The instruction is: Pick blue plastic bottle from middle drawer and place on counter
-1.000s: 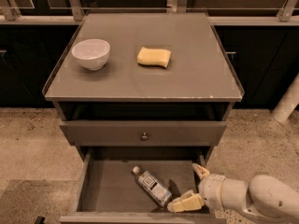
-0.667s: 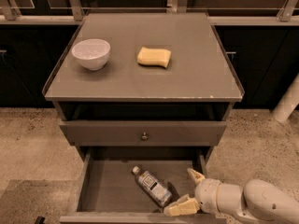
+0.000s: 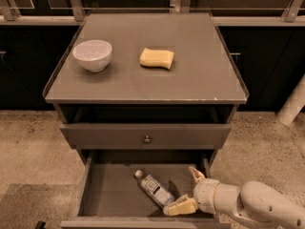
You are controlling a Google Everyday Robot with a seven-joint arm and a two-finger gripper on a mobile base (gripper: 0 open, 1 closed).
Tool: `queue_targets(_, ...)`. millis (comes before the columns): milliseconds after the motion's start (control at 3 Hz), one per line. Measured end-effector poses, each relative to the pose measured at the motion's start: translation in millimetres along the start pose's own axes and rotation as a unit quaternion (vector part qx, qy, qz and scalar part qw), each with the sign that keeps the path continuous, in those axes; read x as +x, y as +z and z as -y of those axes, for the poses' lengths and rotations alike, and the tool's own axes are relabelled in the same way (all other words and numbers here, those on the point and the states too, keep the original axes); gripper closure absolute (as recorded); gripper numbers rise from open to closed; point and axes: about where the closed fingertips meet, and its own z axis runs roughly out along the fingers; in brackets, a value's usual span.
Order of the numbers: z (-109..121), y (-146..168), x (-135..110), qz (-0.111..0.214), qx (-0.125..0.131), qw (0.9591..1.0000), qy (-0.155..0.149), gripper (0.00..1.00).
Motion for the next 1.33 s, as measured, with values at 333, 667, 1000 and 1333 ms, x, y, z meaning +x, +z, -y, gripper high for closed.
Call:
queue_targets(333, 9.7, 30.3, -8.4, 0.018, -0.003, 0.9994, -0.03, 0.0)
queue_targets(667, 14.8, 59.5, -9.2, 0.023, -0.005, 0.9983, -0.053, 0.0)
queue_targets(1000, 14.5, 60.6, -8.8, 0.023, -0.005, 0.9983, -0.053, 0.0)
queue_targets(1333, 24.1, 64.0, 4.4, 0.008, 0.004, 0.9989, -0.046, 0.0)
